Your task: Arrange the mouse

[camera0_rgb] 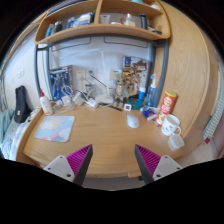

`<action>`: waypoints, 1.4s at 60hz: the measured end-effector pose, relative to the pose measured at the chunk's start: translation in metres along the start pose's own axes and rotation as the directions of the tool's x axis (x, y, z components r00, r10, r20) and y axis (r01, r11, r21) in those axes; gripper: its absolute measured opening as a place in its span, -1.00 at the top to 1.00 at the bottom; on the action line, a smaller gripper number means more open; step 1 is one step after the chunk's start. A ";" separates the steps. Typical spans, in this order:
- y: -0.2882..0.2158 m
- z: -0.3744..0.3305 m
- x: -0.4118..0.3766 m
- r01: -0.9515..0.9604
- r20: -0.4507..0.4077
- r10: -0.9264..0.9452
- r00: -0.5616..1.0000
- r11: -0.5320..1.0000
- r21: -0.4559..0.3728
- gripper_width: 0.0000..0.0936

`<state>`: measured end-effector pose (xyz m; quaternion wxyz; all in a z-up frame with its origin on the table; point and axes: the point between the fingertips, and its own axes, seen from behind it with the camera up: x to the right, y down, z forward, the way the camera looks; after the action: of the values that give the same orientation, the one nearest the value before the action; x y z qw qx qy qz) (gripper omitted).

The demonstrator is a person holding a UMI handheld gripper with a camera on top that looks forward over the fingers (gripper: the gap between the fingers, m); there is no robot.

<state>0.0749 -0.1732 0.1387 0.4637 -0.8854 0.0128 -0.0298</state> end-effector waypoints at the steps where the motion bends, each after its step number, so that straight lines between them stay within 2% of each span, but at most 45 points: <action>1: 0.005 0.006 0.009 -0.002 -0.011 0.002 1.000 1.000 -0.005 -0.82; 10: 0.039 0.048 0.067 -0.017 -0.080 0.014 0.997 0.999 -0.039 -0.80; 16: 0.041 0.081 0.082 -0.037 -0.066 0.034 0.997 0.998 -0.046 -0.80; 39: -0.025 0.256 0.107 -0.010 0.002 0.010 1.000 0.999 -0.037 -0.83; 53: -0.046 0.318 0.119 -0.027 0.012 0.028 1.000 0.998 -0.055 -0.78; 56: -0.049 0.325 0.122 -0.024 0.013 0.024 1.000 0.998 -0.052 -0.69; 57: -0.047 0.325 0.121 -0.021 0.014 0.022 1.000 0.998 -0.051 -0.47; 60: -0.045 0.327 0.117 -0.016 0.021 0.017 1.000 0.998 -0.053 -0.11; 71: -0.044 0.327 0.118 0.029 -0.013 -0.030 0.999 0.998 -0.048 0.08; 78: -0.042 0.327 0.118 -0.007 -0.020 0.005 1.000 0.996 -0.087 0.36; 84: -0.043 0.325 0.118 -0.027 -0.041 0.022 0.999 0.992 -0.122 0.37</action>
<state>0.2129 0.1120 -0.0062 0.4085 -0.9112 0.0344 -0.0407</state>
